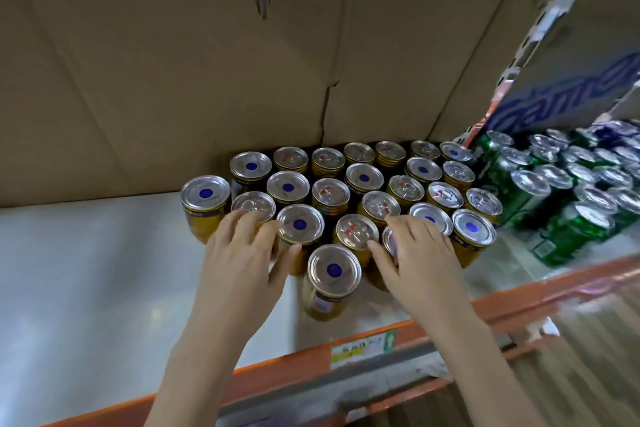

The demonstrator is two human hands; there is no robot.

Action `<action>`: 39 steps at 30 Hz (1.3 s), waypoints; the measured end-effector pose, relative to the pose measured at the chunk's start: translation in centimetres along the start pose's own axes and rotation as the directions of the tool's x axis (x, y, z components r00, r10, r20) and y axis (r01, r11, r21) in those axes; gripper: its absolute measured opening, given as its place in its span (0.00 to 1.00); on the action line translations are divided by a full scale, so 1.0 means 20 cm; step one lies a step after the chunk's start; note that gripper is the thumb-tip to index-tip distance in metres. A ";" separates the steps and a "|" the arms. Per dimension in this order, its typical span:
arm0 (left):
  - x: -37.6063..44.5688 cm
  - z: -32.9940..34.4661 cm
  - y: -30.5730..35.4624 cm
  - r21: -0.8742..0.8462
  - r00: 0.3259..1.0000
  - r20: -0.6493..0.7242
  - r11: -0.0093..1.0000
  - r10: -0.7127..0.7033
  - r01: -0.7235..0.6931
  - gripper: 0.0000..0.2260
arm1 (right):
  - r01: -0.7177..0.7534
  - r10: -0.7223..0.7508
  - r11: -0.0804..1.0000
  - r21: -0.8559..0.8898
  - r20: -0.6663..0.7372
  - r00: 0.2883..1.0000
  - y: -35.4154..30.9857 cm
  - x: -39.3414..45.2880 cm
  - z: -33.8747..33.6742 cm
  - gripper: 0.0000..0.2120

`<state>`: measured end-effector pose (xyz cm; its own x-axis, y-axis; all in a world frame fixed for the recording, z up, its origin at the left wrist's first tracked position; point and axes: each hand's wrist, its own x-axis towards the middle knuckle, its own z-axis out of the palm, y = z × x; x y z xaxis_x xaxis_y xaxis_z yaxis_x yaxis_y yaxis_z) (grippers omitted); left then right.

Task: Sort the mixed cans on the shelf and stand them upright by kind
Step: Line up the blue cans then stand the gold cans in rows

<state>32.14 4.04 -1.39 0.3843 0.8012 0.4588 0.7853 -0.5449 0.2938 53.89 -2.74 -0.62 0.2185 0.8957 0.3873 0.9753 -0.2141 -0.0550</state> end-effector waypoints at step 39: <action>1.00 0.48 0.97 0.413 0.942 0.293 0.867 0.163 -0.278 0.11 | 0.430 -0.430 0.902 0.035 -0.011 0.903 1.12 0.85 0.07 0.21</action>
<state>59.81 11.94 5.40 0.6322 0.7386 0.2340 0.7744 -0.5935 -0.2191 79.41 8.18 3.42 -0.2225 0.8965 0.3832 0.9749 0.2057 0.0847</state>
